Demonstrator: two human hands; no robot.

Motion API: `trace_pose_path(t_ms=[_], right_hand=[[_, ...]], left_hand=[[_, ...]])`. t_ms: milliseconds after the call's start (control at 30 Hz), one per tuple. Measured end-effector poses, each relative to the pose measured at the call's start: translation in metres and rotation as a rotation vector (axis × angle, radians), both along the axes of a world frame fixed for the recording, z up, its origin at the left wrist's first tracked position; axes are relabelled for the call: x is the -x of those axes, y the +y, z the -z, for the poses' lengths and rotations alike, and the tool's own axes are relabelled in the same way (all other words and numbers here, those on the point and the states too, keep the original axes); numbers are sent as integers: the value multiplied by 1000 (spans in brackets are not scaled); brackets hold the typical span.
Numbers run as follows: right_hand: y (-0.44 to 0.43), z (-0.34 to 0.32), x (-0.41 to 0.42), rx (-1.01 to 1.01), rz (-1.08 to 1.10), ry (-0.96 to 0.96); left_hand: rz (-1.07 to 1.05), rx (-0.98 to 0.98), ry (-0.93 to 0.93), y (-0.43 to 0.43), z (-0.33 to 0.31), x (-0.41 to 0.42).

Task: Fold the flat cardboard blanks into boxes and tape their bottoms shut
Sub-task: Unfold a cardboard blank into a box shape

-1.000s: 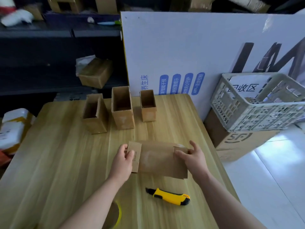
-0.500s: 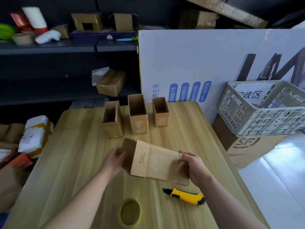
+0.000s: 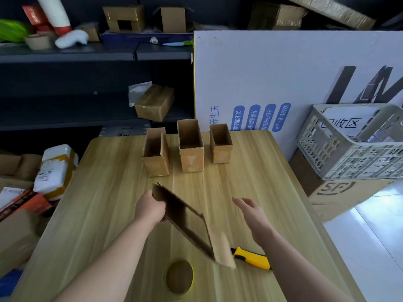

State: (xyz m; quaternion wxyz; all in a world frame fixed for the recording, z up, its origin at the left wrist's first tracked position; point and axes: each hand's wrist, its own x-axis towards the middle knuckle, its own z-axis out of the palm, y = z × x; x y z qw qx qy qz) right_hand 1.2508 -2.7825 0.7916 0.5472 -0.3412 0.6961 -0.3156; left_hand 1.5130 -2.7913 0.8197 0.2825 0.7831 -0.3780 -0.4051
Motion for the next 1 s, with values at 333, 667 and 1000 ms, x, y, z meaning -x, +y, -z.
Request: trace_pose_path(t_ms=[333,667,1000], right_hand=[[12,-17,-35,-133,-795,246],[4,-16,-45,-43,-583,329],[-32,-27,-49,63,-263,526]], left_hand=[[-281,-6,-73,-11,11,9],[-231,26,123,-5,8,-4],[154,154,-428,7,0,-10]])
